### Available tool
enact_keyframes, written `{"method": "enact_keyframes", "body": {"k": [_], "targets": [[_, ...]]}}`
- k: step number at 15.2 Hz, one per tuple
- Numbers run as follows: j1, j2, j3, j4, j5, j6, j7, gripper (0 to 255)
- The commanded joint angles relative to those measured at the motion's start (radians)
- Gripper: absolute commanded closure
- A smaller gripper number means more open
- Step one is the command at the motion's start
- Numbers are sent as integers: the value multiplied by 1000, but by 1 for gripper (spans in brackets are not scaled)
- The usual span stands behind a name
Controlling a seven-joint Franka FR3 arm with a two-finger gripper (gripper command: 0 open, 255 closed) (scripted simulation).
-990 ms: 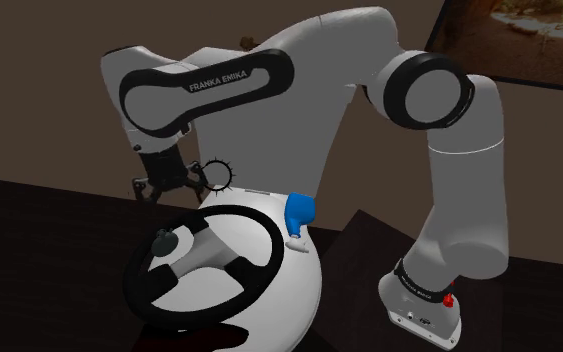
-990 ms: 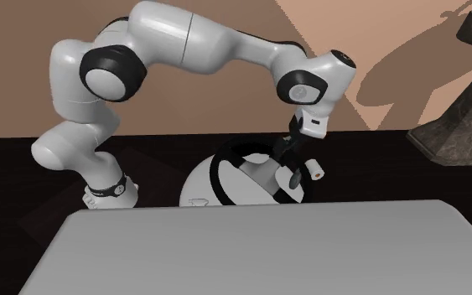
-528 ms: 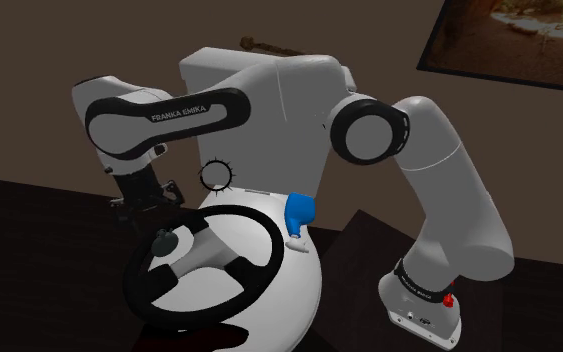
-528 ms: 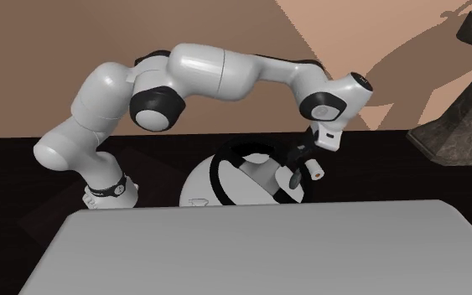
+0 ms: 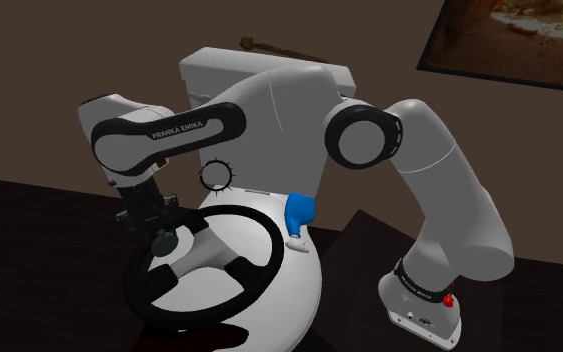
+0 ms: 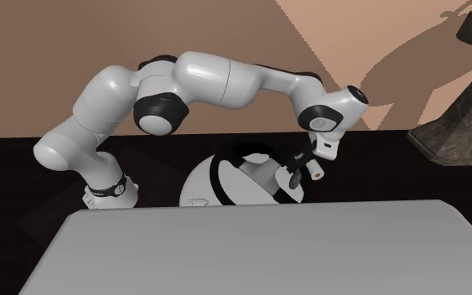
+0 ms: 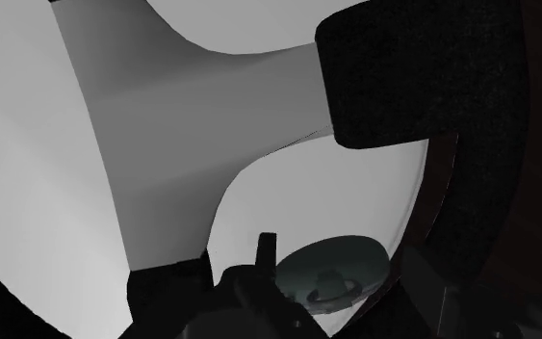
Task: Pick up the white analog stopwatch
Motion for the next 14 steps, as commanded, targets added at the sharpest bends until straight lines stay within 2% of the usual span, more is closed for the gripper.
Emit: {"method": "enact_keyframes", "body": {"k": [1,9,14], "targets": [[0,1,0,-1,0,3,0,255],[-1,-2,0,-5,0,4,-1,255],[1,-20,4,31,5,-50,3,255]]}}
